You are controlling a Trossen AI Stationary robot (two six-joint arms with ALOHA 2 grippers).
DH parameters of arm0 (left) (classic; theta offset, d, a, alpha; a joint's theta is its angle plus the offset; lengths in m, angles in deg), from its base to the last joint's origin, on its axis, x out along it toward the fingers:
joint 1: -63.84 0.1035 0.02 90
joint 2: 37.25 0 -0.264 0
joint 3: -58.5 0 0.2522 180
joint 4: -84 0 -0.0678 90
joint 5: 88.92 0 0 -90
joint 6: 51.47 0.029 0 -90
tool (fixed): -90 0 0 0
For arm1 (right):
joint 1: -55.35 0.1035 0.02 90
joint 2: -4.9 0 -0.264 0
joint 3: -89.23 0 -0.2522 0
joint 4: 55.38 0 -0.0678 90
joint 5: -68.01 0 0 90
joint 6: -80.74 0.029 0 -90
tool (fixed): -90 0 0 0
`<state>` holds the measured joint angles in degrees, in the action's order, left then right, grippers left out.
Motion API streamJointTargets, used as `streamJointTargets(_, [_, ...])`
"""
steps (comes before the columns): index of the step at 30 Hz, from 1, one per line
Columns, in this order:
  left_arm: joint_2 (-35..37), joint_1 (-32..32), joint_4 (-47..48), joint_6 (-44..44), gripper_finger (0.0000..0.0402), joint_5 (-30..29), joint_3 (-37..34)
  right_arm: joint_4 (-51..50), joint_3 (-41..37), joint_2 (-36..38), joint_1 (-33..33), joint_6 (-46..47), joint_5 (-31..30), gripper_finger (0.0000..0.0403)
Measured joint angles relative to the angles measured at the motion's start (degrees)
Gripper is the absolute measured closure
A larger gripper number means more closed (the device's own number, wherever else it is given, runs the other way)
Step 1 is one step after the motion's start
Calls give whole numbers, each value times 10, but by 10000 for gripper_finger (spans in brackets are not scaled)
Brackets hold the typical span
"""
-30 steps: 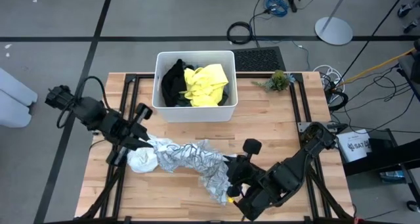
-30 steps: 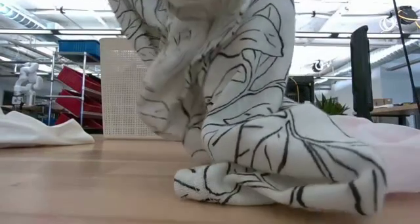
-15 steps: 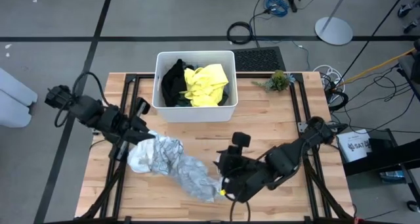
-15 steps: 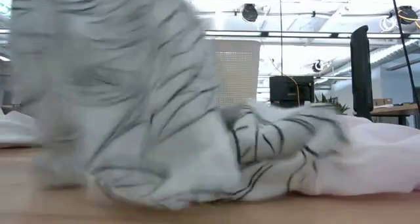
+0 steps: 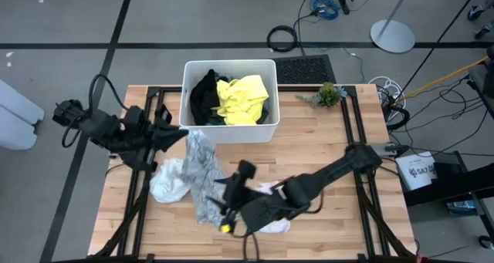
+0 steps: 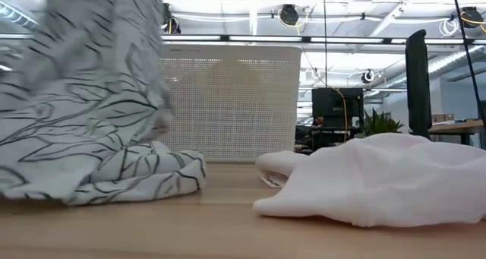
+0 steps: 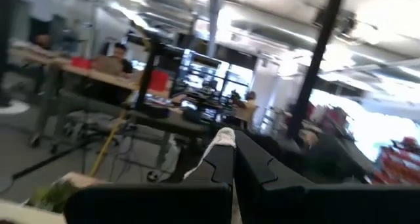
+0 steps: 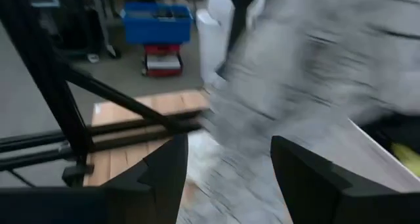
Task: Fold laundry
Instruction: Fold the white patterned blouse
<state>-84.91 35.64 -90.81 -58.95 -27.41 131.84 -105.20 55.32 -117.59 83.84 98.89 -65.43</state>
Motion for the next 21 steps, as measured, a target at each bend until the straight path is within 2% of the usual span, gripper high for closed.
streamJointTargets(4, [2,0,0,-12,400,-38,0,103,0,-46,0,-75,1,205])
streamJointTargets(7, [1,0,1,-13,398,-44,0,145,0,-72,-2,-86,-23,209])
streamJointTargets(12, [0,0,11,-12,397,-45,0,162,0,-108,-16,-59,-120,217])
streamJointTargets(21, [-1,0,18,-12,396,-47,0,178,0,-147,-49,-47,-135,225])
